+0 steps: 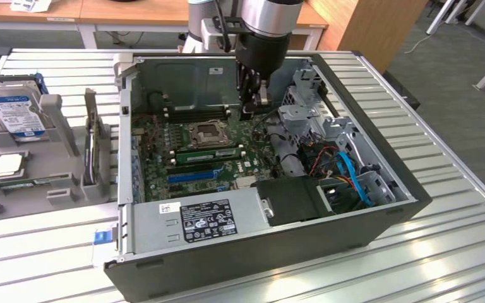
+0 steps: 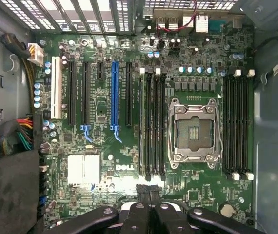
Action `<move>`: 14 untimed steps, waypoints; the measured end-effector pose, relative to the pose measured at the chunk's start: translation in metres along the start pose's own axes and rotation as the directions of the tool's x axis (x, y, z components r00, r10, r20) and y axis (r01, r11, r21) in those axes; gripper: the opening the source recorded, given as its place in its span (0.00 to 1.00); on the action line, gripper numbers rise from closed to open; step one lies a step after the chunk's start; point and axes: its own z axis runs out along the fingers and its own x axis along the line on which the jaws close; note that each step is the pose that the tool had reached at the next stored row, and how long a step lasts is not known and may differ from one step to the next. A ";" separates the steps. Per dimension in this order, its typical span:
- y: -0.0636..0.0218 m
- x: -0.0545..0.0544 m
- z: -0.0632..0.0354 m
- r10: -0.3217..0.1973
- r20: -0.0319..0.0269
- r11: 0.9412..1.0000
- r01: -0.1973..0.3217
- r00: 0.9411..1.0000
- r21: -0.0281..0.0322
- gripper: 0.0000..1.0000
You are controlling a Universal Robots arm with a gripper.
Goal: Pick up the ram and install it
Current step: 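Press down the ram until it locks into place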
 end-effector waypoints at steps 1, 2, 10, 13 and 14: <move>0.0000 0.000 0.0012 0.000 0.000 1.000 0.000 1.000 0.000 0.10; -0.0001 0.000 0.0024 0.000 0.000 1.000 0.000 1.000 0.000 0.10; -0.0002 0.000 0.0099 0.000 0.000 1.000 0.000 1.000 0.000 0.10; -0.0003 0.000 0.0128 0.000 0.000 1.000 0.000 1.000 0.000 0.10; -0.0003 0.000 0.0139 0.000 0.000 1.000 0.000 1.000 0.000 0.10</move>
